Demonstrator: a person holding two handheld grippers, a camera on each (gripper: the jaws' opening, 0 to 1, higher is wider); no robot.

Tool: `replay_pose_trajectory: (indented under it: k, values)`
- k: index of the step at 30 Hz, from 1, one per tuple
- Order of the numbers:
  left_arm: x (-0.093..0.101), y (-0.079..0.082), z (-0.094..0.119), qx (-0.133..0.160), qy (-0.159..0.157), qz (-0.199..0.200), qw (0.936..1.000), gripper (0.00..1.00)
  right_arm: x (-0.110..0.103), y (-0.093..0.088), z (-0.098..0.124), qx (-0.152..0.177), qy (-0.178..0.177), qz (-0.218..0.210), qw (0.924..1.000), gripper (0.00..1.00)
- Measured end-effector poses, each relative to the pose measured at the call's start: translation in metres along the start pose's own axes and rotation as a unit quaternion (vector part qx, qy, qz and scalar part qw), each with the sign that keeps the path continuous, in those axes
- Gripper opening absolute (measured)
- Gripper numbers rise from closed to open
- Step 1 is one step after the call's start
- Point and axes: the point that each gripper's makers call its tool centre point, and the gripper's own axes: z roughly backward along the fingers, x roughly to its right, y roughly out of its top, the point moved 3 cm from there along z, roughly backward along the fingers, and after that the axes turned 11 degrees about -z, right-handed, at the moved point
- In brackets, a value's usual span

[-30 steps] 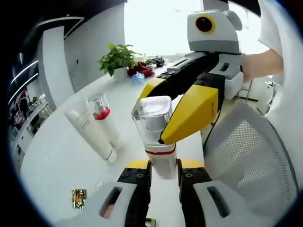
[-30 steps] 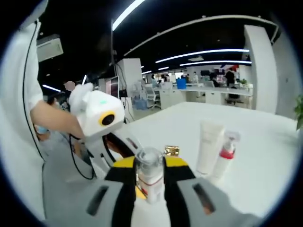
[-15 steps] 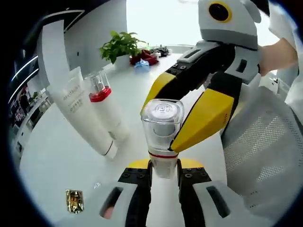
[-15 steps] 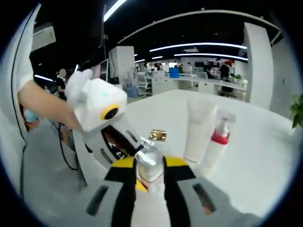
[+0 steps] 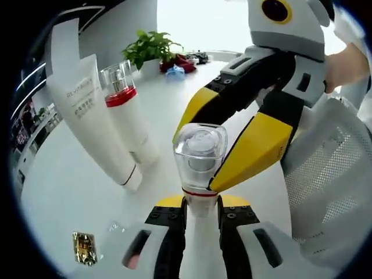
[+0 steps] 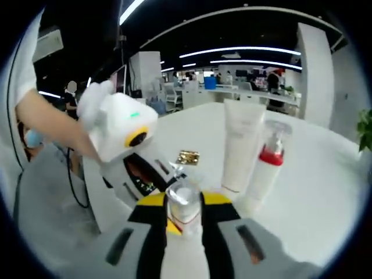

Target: Arrange the skincare products in the storage area until every visible bottle or jar stands upright without overlapping.

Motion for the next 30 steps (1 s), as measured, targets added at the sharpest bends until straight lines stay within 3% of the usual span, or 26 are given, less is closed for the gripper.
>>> replay_pose_trajectory:
  k: [11,17,22,30]
  values:
    - [-0.004,0.004,-0.004,0.007,-0.007,-0.007,0.9999,0.16,0.008,-0.016,-0.008,-0.021,-0.039,-0.001,0.999,0.22]
    - [-0.005,0.006,-0.008,0.007,-0.007,-0.014,0.9999,0.16,0.014,-0.025,-0.008,-0.041,-0.099,-0.02,0.9941,0.22]
    - [-0.009,0.004,-0.011,-0.001,-0.003,-0.018,0.9998,0.17,0.018,-0.027,-0.006,-0.032,-0.139,-0.045,0.9888,0.19]
    - [-0.007,0.0,-0.009,-0.005,0.004,-0.011,0.9999,0.23,0.022,-0.026,-0.008,-0.016,-0.175,-0.061,0.9825,0.19]
